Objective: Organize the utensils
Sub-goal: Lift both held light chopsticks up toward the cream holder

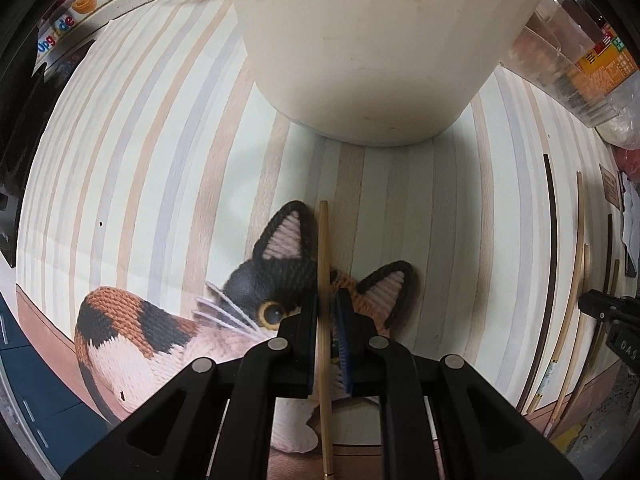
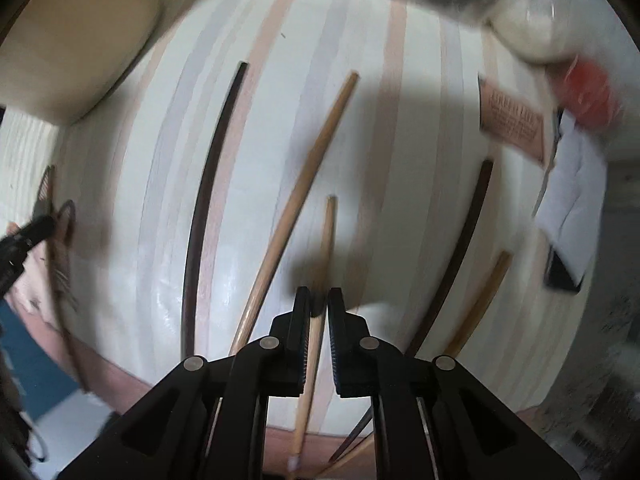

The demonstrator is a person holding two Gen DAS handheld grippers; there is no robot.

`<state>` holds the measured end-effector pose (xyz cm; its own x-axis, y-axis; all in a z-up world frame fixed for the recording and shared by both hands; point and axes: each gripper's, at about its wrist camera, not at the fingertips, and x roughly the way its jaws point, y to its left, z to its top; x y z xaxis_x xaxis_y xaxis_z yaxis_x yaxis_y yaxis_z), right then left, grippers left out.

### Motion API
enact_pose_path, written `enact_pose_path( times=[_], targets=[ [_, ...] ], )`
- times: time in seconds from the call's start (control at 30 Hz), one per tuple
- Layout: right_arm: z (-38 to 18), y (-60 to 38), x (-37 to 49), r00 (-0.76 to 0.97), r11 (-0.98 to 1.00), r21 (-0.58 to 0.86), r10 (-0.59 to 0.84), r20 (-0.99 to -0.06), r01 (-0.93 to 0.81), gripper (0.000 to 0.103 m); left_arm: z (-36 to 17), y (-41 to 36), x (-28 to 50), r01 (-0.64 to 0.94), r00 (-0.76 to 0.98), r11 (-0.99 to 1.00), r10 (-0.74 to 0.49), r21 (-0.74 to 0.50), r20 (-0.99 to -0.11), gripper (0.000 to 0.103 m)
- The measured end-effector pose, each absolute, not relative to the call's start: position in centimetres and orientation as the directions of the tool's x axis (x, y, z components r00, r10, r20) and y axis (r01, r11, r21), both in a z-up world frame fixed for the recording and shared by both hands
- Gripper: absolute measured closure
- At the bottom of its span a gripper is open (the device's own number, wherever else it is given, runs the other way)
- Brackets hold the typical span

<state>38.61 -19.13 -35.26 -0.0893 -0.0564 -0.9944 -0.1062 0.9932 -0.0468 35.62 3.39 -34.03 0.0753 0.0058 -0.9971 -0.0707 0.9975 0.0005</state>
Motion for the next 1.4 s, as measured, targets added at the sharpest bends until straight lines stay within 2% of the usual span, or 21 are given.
enact_pose_path(
  times=[0.23, 0.33, 0.5, 1.03, 1.4],
  targets=[
    [-35.1, -18.3, 38.9, -0.081, 0.992, -0.042, -0.052, -0.995, -0.119, 0.093, -34.4, 3.1, 35.6, -0.055, 0.086, 0.998, 0.013, 0.008, -0.996, 0.094],
    [-35.0, -19.0, 38.9, -0.067, 0.994, -0.028, -0.035, -0.997, -0.103, 0.096, -34.5, 3.0, 35.6, -0.055, 0.110, 0.998, 0.009, 0.003, -0.994, 0.098],
    [-33.6, -21.6, 37.3, 0.013, 0.998, 0.046, 0.047, -0.999, -0.039, 0.097, -33.1, 2.4, 34.8, -0.040, 0.169, 0.999, 0.024, 0.017, -0.985, 0.099],
    [-21.5, -22.5, 35.2, 0.414, 0.987, 0.159, 0.160, -0.896, -0.036, 0.097, -19.7, 2.8, 31.5, -0.060, 0.481, 0.997, -0.017, -0.052, -0.877, 0.100],
    [-9.2, -21.5, 38.1, 0.642, 0.957, 0.266, 0.274, -0.716, -0.111, 0.097, -8.1, 4.2, 30.8, -0.086, 0.691, 0.989, -0.026, -0.118, -0.722, 0.100]
  ],
)
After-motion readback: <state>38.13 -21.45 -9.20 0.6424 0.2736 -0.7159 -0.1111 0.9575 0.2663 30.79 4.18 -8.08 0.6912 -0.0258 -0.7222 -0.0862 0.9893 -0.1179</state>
